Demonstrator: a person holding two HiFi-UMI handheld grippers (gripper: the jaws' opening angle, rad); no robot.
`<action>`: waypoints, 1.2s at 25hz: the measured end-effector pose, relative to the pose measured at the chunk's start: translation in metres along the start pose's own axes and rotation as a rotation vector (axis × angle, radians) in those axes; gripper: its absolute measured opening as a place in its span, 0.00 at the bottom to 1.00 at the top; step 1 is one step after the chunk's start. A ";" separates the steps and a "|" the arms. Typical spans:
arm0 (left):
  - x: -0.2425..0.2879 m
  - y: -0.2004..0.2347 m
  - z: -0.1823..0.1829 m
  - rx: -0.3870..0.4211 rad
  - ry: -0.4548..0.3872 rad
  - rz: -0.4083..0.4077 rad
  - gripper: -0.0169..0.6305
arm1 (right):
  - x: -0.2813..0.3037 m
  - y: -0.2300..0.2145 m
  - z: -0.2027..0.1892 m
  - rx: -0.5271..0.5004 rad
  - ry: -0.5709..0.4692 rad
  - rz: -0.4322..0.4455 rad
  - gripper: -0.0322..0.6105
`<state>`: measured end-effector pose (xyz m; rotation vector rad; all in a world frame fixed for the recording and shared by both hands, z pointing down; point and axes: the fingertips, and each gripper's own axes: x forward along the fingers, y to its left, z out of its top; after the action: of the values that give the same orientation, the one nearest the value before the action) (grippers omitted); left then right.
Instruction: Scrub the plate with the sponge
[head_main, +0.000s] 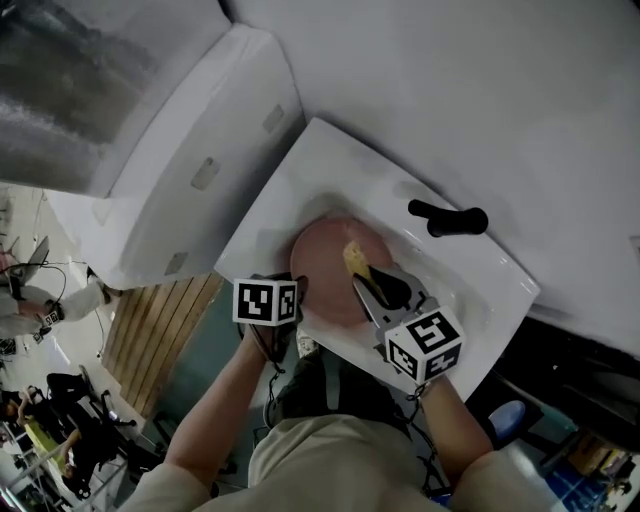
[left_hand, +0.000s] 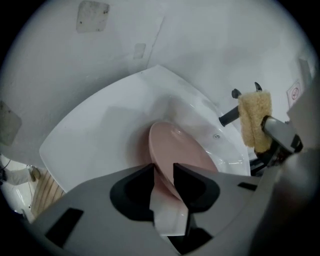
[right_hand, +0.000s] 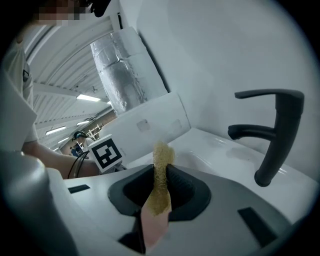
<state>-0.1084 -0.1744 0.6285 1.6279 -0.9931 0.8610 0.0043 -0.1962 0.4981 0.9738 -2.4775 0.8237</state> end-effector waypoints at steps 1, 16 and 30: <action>0.001 0.001 0.001 -0.013 0.001 -0.001 0.22 | 0.002 0.000 -0.003 0.004 0.003 0.003 0.17; 0.003 0.007 0.010 -0.076 -0.019 0.016 0.14 | 0.066 0.000 -0.061 0.021 0.180 0.136 0.17; 0.005 0.007 0.010 -0.051 -0.034 -0.001 0.14 | 0.146 0.000 -0.099 -0.129 0.347 0.237 0.17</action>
<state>-0.1125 -0.1866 0.6328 1.6041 -1.0295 0.8030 -0.0874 -0.2068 0.6490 0.4526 -2.3302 0.8124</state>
